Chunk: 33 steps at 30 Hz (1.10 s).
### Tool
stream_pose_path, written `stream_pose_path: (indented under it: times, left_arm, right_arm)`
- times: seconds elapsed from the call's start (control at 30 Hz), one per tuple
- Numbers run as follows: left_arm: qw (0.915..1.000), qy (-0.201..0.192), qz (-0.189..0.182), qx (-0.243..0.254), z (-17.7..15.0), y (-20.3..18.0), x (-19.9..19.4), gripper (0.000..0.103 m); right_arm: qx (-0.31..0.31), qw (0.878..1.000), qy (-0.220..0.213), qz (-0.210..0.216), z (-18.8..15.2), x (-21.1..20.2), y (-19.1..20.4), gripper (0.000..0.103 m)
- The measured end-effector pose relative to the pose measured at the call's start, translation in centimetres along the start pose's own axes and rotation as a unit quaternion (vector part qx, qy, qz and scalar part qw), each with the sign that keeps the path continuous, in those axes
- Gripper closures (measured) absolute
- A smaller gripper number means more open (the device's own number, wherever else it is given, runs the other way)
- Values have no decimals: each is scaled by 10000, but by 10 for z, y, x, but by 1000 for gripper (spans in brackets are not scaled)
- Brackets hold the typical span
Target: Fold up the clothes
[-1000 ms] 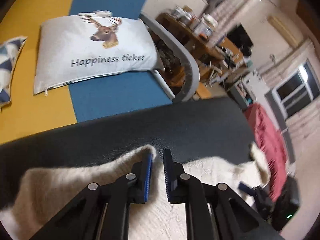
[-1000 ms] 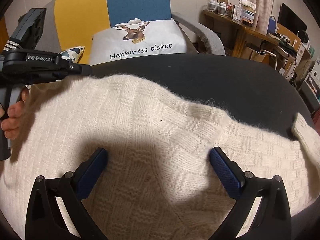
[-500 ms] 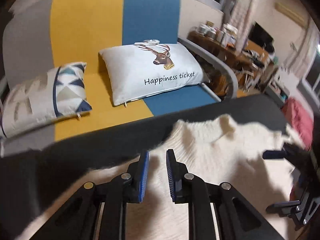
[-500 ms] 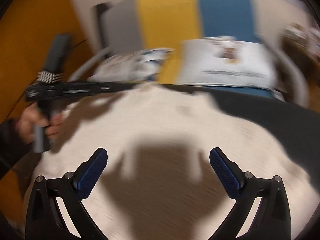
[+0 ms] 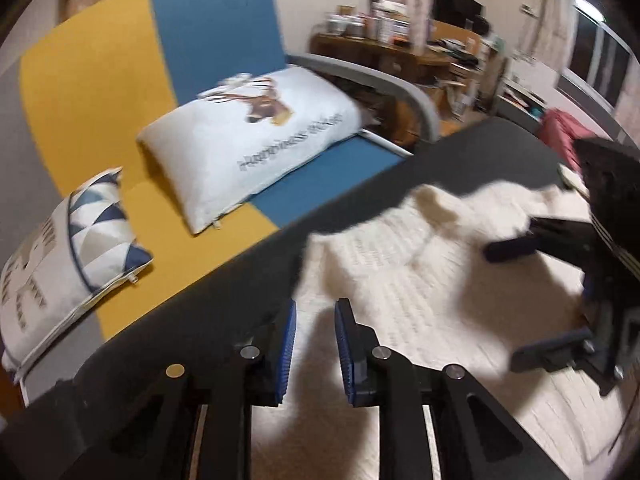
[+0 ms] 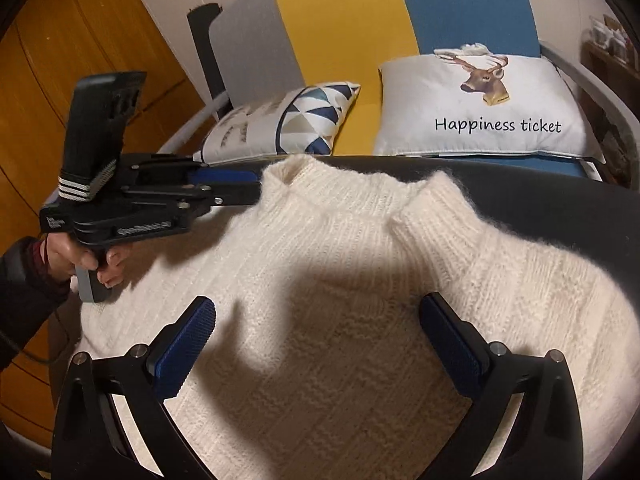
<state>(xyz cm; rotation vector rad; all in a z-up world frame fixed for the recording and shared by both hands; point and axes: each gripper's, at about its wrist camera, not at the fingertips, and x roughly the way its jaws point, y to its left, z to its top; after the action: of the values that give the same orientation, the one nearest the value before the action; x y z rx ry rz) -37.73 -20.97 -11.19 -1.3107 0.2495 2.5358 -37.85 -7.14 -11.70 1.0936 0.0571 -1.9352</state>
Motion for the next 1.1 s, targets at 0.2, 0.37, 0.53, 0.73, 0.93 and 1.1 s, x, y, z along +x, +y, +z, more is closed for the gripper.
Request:
stream_pose_path:
  times: [0.2, 0.37, 0.53, 0.73, 0.93, 1.1]
  left_arm:
    - [9996, 203, 171, 113, 6, -6, 13, 83]
    - [9973, -77, 438, -585, -7, 0, 7, 99]
    - [9790, -379, 92, -2001, -25, 25, 2, 99]
    - [9698, -851, -685, -2179, -31, 36, -32, 99]
    - [9594, -1101, -998, -2399, -69, 31, -49, 99]
    - [9421, -1081, -1356, -2871, -96, 41, -45, 99]
  right_arm:
    - [-45, 10000, -21, -40, -2, -2, 2, 0]
    - [-161, 9997, -12, -200, -5, -1, 7, 0]
    - [-154, 9996, -27, -227, -6, -2, 6, 0]
    - [-710, 9966, 328, 240, 1, -7, 16, 0]
    - [-1100, 9791, 687, 1567, 44, 7, 31, 0]
    - [-464, 9692, 846, 2268, 81, 43, 18, 0]
